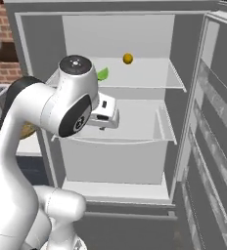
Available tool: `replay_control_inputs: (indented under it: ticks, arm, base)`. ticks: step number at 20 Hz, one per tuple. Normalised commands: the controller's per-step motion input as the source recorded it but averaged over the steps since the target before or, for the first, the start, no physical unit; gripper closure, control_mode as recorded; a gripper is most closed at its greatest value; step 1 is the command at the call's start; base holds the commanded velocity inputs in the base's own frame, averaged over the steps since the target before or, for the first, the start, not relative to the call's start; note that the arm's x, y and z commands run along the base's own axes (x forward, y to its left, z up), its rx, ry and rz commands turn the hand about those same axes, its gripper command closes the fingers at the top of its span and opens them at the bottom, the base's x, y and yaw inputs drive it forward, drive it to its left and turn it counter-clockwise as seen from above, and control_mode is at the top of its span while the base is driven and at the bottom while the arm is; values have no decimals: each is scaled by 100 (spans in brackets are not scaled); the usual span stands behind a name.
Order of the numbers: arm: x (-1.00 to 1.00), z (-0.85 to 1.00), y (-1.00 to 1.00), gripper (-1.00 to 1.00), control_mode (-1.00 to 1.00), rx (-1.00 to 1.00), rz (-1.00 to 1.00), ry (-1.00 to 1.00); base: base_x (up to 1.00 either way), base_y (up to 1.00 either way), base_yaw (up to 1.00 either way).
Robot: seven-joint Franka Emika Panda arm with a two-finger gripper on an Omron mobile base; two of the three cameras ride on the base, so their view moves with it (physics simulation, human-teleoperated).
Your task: Grab a lemon wedge from the fridge and one ice cube from the ice bowl, and put them in the glass of lemonade.
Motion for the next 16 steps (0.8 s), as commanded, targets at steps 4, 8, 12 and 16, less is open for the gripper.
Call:
replay_control_inputs:
  ticks: [4,8,12,16]
  arm:
    - [0,0,0,-100,100,0,0,0]
    - [0,0,0,-100,100,0,0,0]
    - [-6,3,0,-100,-100,1,1,-4]
    - [-24,25,8,-100,-100,4,4,-17]
  base:
    - [63,-43,17]
    - [9,-9,13]
    - [-6,0,5]
    - [0,0,0]
